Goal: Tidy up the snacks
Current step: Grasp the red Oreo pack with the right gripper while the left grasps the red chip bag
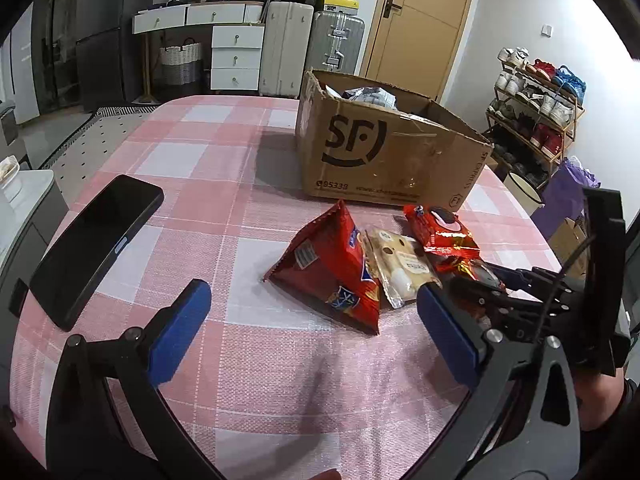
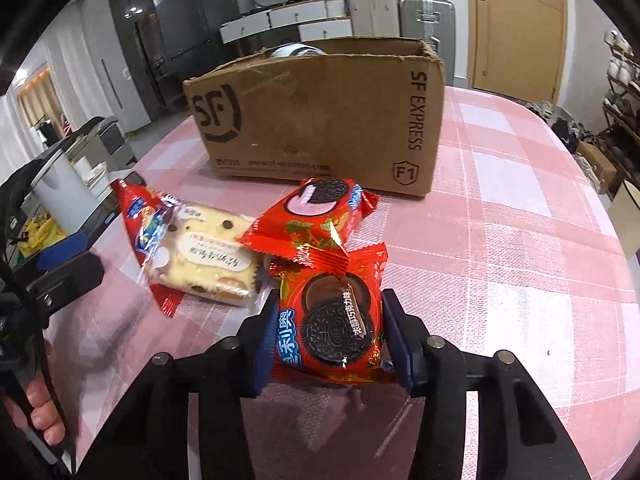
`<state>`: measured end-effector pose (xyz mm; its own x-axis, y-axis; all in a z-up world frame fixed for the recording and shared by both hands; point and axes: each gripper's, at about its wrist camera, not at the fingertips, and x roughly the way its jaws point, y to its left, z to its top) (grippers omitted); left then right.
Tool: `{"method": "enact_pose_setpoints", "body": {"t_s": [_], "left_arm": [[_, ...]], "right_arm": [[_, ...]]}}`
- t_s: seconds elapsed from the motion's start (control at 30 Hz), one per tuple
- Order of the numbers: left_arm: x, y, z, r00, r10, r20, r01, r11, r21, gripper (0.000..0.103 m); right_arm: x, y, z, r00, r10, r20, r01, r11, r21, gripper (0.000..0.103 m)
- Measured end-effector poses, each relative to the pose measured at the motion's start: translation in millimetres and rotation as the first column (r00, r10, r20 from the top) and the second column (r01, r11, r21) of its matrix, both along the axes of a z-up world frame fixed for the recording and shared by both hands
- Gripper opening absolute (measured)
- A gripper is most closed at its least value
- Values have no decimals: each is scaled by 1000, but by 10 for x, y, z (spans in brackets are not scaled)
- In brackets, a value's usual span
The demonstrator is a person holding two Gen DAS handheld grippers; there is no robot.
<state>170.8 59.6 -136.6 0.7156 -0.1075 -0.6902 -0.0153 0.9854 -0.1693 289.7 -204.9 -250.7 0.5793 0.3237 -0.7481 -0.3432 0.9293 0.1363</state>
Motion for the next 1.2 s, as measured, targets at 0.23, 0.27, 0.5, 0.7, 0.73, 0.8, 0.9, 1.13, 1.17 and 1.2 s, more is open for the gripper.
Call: {"method": "enact_pose_setpoints", "body": {"t_s": [0.23,0.27,0.5,0.7,0.73,0.8,0.9,1.13,1.17,1.2], "left_arm": [[-16,46,-23,1000,16,-18,-16,1000,-13,103],[-15,49,-27,999,22,-23,-23,1000,-9,103],[1,63,-52,998,34,-46,-35,999,-19,103],[33,86,-60,998,34,-54,-36,999,-38,103],[47,95,-62,998,36,-58,-38,998,-40,103],[81,127,-71,997,46,-67,-50,998,-48,103],[158,169,-100,995,52,-90,-59,996,-68,103],[380,190,-206,991,43,-127,-56,993,-102,103],[404,191,-226,990,42,-132,-55,994,-96,103],[441,196,-251,989,41,-140,-55,994,-96,103]], "right_arm": [[-71,-85,22,1000,-10,-4,10,999,32,48],[-79,-108,24,1000,-14,-4,14,999,40,48],[-156,-226,106,1000,-16,6,16,993,121,48],[-256,-314,221,999,-14,39,7,986,168,48],[-268,-334,240,999,-18,45,10,985,173,48],[-307,-368,287,998,-23,55,12,982,188,48],[-373,-420,345,997,-26,70,11,977,211,48],[-487,-496,377,996,-25,81,5,971,239,48],[-497,-510,371,996,-30,79,10,971,241,48],[-501,-525,364,996,-33,78,13,970,243,48]]}}
